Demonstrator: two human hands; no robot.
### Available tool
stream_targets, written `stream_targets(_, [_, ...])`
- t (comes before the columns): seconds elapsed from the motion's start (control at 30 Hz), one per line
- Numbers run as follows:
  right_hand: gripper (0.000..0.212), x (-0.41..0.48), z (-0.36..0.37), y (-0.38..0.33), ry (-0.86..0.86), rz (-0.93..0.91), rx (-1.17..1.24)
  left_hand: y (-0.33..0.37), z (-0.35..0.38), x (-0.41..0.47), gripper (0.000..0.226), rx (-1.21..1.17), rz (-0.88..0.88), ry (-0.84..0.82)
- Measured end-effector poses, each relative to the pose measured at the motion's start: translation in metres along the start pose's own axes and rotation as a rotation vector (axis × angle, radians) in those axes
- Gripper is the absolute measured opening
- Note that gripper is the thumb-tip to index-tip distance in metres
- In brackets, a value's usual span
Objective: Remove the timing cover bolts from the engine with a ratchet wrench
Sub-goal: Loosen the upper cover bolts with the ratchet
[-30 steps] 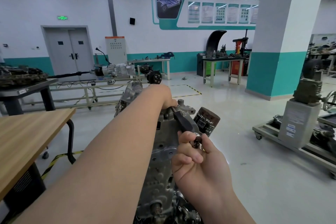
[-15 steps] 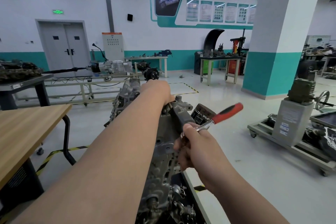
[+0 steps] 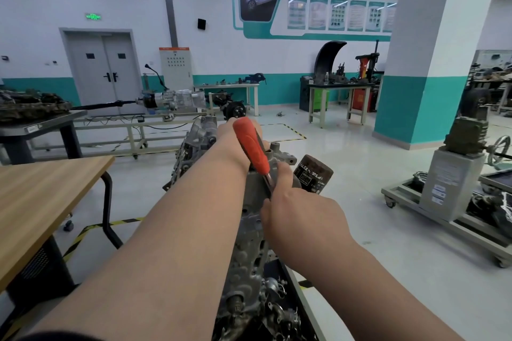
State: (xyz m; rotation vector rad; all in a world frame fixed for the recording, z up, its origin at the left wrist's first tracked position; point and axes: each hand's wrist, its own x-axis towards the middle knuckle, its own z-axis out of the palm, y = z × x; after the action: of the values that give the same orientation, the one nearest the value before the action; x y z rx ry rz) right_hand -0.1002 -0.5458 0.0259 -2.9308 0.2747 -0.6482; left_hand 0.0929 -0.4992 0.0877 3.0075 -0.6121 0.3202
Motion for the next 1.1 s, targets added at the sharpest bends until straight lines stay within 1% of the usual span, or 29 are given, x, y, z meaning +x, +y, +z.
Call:
stream_targets(0.07, [0.066,0.001,0.001,0.001,-0.001,0.02,0.03,0.001,0.002,0.002,0.022,-0.05,0.0,0.015])
stream_targets(0.17, [0.054,0.001,0.005,0.005,0.003,0.028,0.192,0.0,0.003,0.002,0.021,-0.027,-0.015,0.021])
stream_targets(0.23, [0.041,0.001,0.006,0.006,-0.051,0.036,0.405,-0.001,0.003,-0.003,0.021,0.027,-0.006,0.088])
stream_targets(0.33, [0.019,0.003,0.009,0.006,-0.075,0.115,0.782,-0.006,0.003,-0.005,0.026,-0.022,0.034,0.15])
stream_targets(0.37, [0.014,0.004,0.011,0.006,-0.072,0.148,0.874,-0.007,0.003,-0.005,0.026,-0.029,0.041,0.154])
stream_targets(0.43, [0.01,0.003,0.016,0.004,-0.062,0.219,1.049,-0.009,0.004,-0.006,0.025,-0.035,0.052,0.154])
stream_targets(0.47, [0.01,0.002,0.019,0.003,-0.055,0.253,1.134,-0.009,0.005,-0.006,0.025,-0.036,0.061,0.17])
stream_targets(0.57, [0.024,-0.001,0.028,0.002,-0.049,0.324,1.323,-0.009,0.008,-0.006,0.025,-0.024,0.087,0.207])
stream_targets(0.7, [0.024,0.0,0.033,0.004,-0.063,0.395,1.545,-0.01,0.01,-0.005,0.026,-0.026,0.088,0.232])
stream_targets(0.8, [0.014,-0.004,0.03,0.003,-0.151,0.488,1.786,-0.009,0.011,-0.004,0.026,-0.04,0.072,0.249])
stream_targets(0.93, [0.027,-0.008,0.026,-0.001,-0.288,0.554,2.109,-0.008,0.012,-0.004,0.025,-0.043,0.053,0.253])
stream_targets(1.03, [0.031,-0.013,0.024,-0.003,-0.403,0.601,2.469,-0.008,0.012,-0.004,0.024,-0.062,0.037,0.257])
stream_targets(1.1, [0.034,-0.016,0.025,-0.004,-0.45,0.61,2.718,-0.008,0.013,-0.004,0.025,-0.066,0.03,0.259])
